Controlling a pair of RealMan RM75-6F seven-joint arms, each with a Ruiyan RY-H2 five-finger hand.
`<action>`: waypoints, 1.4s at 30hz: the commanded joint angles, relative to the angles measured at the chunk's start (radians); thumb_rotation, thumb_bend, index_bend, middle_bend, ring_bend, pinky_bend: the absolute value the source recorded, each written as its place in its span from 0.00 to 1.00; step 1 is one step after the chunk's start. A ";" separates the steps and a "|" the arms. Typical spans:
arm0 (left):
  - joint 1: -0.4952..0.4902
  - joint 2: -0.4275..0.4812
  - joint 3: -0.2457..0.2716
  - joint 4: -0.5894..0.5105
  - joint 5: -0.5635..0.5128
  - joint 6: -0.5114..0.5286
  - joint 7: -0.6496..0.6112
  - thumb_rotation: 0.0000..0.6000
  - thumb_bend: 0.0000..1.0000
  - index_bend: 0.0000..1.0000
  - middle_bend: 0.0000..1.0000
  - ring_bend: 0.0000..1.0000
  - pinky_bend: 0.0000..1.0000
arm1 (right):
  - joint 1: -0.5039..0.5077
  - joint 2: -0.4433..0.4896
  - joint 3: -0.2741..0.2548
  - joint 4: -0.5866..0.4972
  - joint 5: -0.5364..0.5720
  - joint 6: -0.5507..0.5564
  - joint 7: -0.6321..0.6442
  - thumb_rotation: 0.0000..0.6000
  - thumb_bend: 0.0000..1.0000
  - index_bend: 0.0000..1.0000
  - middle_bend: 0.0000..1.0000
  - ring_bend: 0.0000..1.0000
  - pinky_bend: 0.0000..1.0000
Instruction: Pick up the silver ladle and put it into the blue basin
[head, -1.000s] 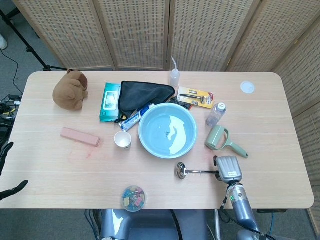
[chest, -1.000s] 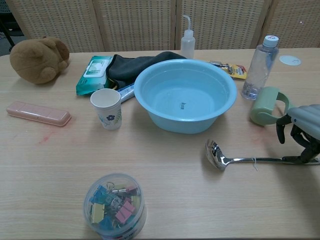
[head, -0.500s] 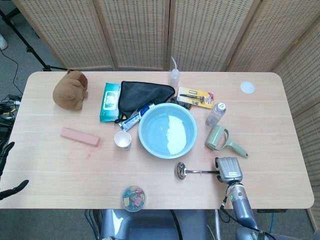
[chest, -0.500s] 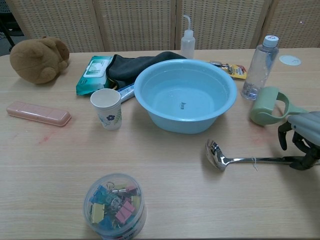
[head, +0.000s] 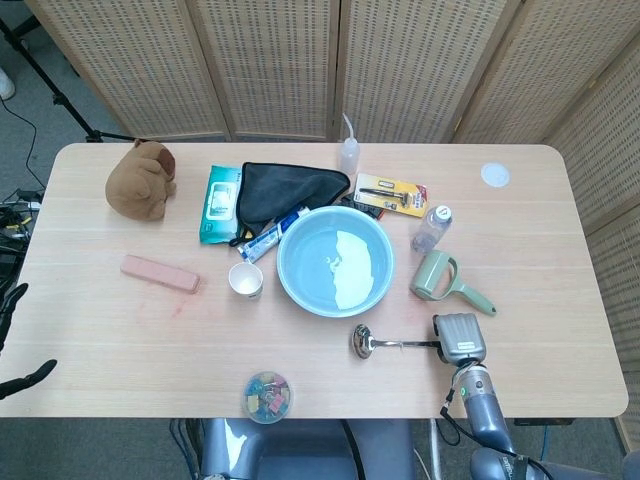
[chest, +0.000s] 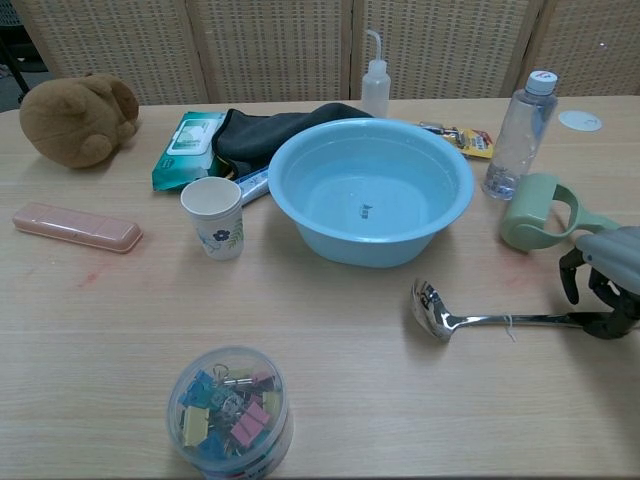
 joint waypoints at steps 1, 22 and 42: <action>0.000 -0.001 -0.001 0.000 -0.001 0.000 0.002 1.00 0.00 0.00 0.00 0.00 0.00 | 0.005 0.002 -0.003 -0.002 0.011 -0.003 -0.010 1.00 0.31 0.50 0.83 0.74 0.96; -0.004 -0.006 -0.002 0.002 -0.007 -0.009 0.011 1.00 0.00 0.00 0.00 0.00 0.00 | 0.039 -0.004 -0.024 0.016 0.071 -0.041 -0.033 1.00 0.63 0.68 0.83 0.75 0.96; -0.006 -0.006 0.001 0.000 -0.002 -0.010 0.008 1.00 0.00 0.00 0.00 0.00 0.00 | 0.004 0.175 -0.028 -0.166 -0.051 -0.069 0.207 1.00 1.00 0.85 0.86 0.77 0.96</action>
